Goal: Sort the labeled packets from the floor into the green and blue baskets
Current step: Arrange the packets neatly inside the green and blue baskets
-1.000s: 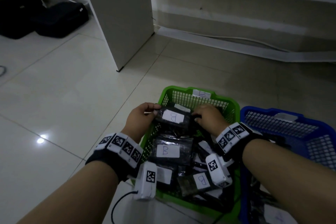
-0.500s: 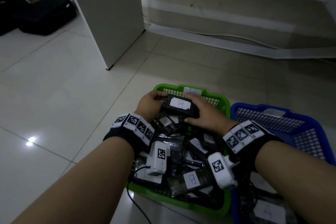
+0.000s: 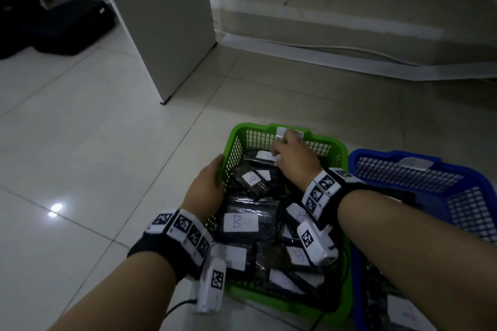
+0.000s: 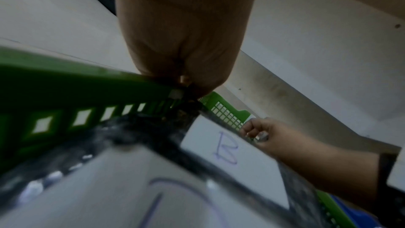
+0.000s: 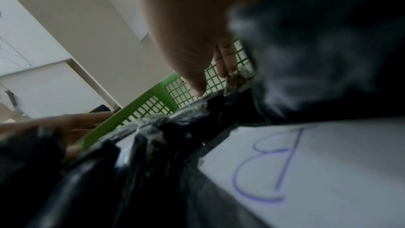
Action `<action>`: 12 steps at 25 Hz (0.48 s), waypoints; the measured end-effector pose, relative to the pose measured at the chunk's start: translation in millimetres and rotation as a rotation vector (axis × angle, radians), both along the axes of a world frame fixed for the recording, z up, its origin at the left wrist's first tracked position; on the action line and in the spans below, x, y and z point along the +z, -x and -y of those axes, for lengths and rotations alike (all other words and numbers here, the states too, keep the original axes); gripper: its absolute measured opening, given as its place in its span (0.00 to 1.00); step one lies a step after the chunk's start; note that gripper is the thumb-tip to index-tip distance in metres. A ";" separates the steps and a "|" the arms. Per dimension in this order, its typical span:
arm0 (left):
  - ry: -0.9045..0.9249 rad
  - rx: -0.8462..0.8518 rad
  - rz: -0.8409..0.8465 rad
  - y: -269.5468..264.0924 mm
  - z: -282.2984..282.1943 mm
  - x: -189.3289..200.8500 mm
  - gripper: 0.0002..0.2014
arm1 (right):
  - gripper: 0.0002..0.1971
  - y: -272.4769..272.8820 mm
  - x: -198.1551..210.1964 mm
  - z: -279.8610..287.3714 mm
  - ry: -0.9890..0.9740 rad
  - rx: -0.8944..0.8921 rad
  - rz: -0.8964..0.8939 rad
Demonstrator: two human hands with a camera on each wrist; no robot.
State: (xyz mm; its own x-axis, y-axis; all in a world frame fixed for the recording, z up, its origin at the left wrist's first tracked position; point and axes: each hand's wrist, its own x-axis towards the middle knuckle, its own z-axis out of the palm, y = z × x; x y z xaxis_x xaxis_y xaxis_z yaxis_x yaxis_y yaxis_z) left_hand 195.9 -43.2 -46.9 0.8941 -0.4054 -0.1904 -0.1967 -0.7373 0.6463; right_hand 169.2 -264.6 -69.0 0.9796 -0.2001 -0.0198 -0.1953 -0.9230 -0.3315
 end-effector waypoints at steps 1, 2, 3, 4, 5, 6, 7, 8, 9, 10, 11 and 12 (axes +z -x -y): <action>0.001 -0.013 -0.015 2.0 -1.2 -1.4 0.31 | 0.09 -2.6 -3.8 0.4 -0.004 0.005 -0.027; 0.009 -0.026 -0.026 3.1 -2.0 -1.1 0.32 | 0.11 -4.4 -7.3 1.8 0.001 0.025 -0.086; 0.022 -0.032 -0.036 3.2 -2.9 -0.5 0.32 | 0.14 -5.0 -6.9 2.4 0.000 0.052 -0.157; 0.039 -0.032 -0.048 2.1 -3.7 0.0 0.32 | 0.15 -5.7 -5.5 3.8 -0.001 0.074 -0.208; 0.052 -0.033 -0.067 1.4 -4.3 1.0 0.31 | 0.15 -4.9 -1.3 4.1 -0.021 0.076 -0.223; 0.061 -0.030 -0.088 1.2 -4.8 2.1 0.31 | 0.14 -2.6 7.1 3.0 -0.072 0.062 -0.213; 0.066 -0.027 -0.104 1.0 -5.2 3.1 0.31 | 0.12 0.1 14.3 1.3 -0.149 0.039 -0.175; 0.070 -0.026 -0.110 1.3 -5.1 4.2 0.31 | 0.15 3.8 19.4 -2.5 -0.225 0.013 -0.116; 0.074 -0.027 -0.110 2.1 -5.4 4.9 0.31 | 0.21 8.4 23.1 -9.9 -0.291 -0.004 -0.088; 0.079 -0.027 -0.108 2.4 -5.6 5.9 0.30 | 0.29 12.7 26.1 -19.7 -0.311 0.011 -0.105; 0.086 -0.023 -0.113 3.0 -5.3 7.0 0.30 | 0.38 17.0 26.8 -30.2 -0.250 0.055 -0.168; 0.091 -0.016 -0.125 2.5 -4.7 8.2 0.30 | 0.44 19.2 24.0 -38.9 -0.158 0.100 -0.247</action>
